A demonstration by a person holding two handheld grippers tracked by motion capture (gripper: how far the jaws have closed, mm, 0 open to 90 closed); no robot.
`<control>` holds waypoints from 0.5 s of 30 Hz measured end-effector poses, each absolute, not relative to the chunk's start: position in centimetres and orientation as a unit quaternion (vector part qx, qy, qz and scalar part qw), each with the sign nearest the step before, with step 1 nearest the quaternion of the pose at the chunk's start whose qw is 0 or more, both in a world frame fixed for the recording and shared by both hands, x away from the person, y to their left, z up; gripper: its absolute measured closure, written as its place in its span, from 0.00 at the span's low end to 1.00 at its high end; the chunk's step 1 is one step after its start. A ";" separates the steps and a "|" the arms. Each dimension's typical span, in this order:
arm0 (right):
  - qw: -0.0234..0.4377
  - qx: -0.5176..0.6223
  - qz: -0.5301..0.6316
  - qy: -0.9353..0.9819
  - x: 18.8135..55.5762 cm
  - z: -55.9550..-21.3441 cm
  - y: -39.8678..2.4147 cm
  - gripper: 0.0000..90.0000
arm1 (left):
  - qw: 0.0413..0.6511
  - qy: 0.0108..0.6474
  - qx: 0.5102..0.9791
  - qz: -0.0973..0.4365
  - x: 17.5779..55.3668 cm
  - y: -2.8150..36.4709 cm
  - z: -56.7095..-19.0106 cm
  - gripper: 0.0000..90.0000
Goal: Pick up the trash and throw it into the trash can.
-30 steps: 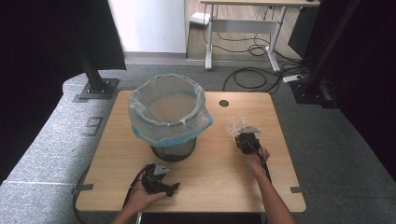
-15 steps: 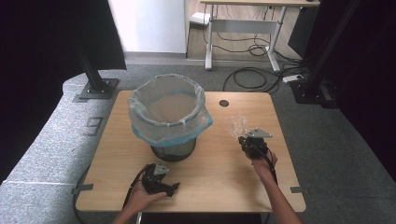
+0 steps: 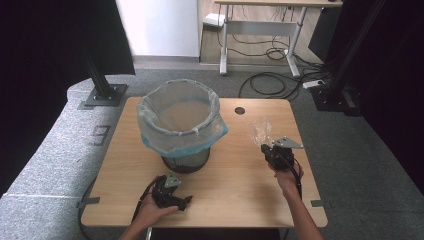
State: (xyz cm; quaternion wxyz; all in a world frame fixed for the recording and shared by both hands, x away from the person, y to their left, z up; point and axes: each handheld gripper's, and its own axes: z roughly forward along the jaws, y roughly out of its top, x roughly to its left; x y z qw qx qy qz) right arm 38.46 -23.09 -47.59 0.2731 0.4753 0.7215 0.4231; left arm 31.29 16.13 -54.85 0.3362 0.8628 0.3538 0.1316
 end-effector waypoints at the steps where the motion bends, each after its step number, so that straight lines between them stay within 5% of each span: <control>1: 0.273 0.475 0.425 0.721 38.5 -47.5 -23.1 0.95 | 0.336 0.354 0.863 0.132 31.3 16.1 -54.9 0.07; 15: 0.281 0.462 0.457 0.707 37.5 -45.1 -23.2 0.95 | 0.337 0.354 0.862 0.131 31.3 16.1 -54.8 0.07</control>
